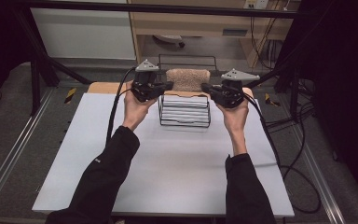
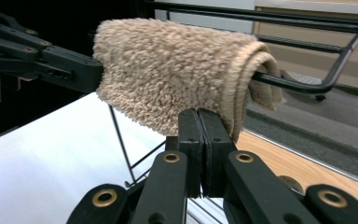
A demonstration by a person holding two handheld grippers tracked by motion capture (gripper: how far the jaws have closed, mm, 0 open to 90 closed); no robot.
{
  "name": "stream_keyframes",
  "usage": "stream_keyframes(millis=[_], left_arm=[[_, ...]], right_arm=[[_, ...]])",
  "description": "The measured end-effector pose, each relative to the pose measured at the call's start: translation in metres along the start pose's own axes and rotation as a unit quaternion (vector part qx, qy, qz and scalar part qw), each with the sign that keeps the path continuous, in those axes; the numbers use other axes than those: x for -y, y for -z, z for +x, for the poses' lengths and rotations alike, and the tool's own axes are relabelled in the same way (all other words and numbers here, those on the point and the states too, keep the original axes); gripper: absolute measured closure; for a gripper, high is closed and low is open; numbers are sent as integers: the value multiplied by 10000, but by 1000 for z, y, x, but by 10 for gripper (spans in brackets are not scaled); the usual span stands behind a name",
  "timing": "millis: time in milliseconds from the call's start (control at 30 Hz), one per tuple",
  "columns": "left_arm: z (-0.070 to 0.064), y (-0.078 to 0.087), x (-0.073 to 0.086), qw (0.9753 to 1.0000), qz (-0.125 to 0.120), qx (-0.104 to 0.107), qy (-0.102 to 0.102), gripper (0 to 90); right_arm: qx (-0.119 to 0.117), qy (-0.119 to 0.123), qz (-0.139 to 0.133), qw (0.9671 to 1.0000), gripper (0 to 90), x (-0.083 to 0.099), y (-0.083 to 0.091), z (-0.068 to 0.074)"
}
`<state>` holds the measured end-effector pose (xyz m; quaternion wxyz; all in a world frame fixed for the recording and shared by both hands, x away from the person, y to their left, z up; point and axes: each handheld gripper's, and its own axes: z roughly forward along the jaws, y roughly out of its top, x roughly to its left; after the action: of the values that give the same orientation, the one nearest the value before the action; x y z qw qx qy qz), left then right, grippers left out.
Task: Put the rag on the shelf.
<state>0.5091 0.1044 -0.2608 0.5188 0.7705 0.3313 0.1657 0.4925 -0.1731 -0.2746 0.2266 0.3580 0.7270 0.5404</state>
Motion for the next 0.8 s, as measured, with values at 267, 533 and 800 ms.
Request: stream_keyframes(millis=[267,533,800], left_arm=[[1,-4,2,10000,-62,-43,15,889],[-4,13,6,9999,-82,26,-94,807],[-6,26,26,9997,77,116,-183,622]], right_arm=[[73,-59,-43,9999,868,3,-3,-3],[-122,-42,-110,9999,755,3,15,3],[-300,-189,-46,9994,553,9,33,7]])
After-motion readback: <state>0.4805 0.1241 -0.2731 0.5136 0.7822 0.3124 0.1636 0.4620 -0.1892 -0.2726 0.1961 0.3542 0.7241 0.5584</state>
